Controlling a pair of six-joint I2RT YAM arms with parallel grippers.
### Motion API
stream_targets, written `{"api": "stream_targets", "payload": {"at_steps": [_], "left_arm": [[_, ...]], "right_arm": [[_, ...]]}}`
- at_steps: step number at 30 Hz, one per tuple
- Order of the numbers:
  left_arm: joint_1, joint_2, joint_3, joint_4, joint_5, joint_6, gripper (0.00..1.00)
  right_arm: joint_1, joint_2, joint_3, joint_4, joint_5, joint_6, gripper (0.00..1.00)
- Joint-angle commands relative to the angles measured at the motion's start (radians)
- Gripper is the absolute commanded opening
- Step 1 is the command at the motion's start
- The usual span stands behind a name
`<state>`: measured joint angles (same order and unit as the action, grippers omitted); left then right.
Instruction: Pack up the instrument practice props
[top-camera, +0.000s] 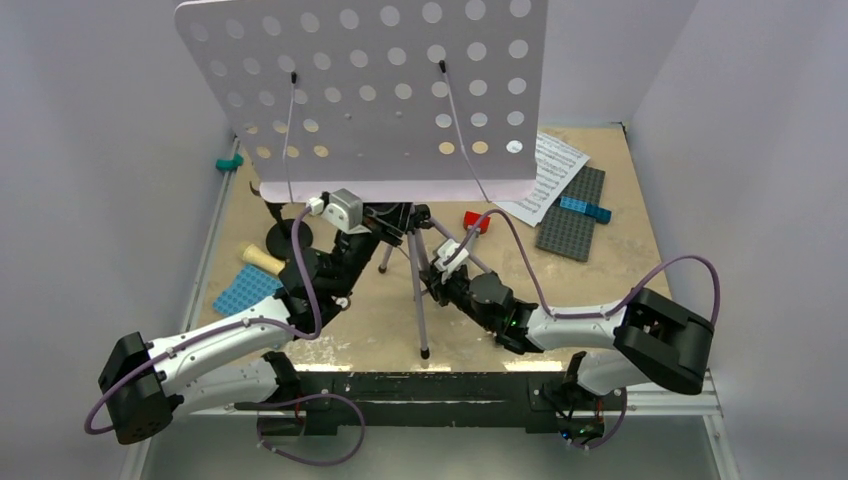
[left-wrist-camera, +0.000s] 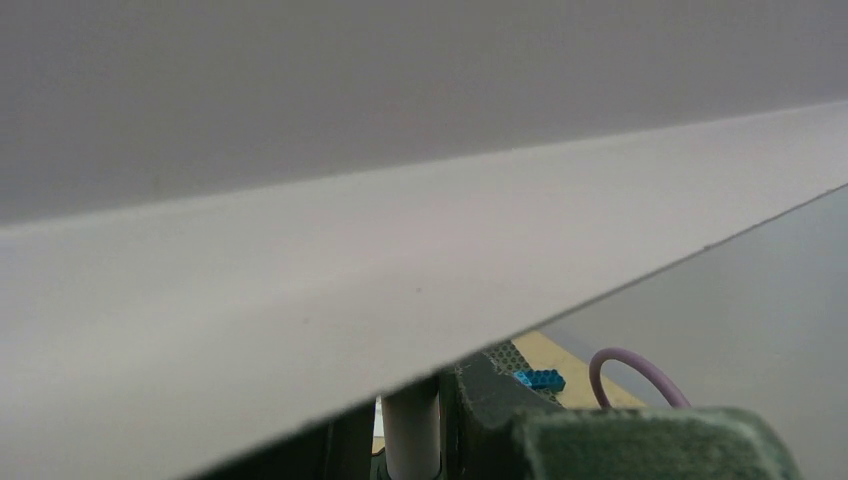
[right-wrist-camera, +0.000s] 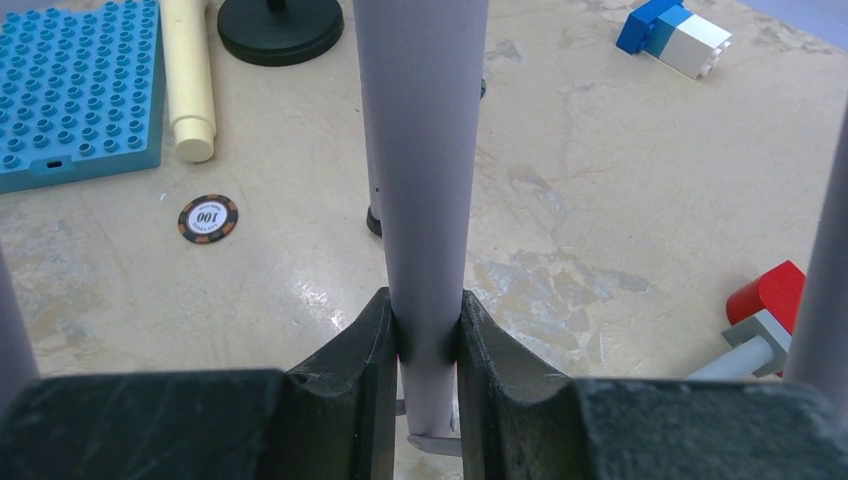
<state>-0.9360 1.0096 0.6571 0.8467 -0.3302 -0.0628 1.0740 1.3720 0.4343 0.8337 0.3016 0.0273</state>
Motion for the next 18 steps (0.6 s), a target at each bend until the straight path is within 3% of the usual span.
{"api": "stream_targets", "payload": {"at_steps": [1, 18], "left_arm": [[0.013, 0.007, 0.068, -0.09, -0.011, 0.058, 0.0], [0.008, 0.0, 0.151, -0.145, 0.031, 0.08, 0.0]], "right_arm": [[0.005, -0.108, 0.088, 0.245, 0.011, 0.052, 0.0], [0.069, -0.281, 0.145, 0.034, -0.024, 0.109, 0.0]]}}
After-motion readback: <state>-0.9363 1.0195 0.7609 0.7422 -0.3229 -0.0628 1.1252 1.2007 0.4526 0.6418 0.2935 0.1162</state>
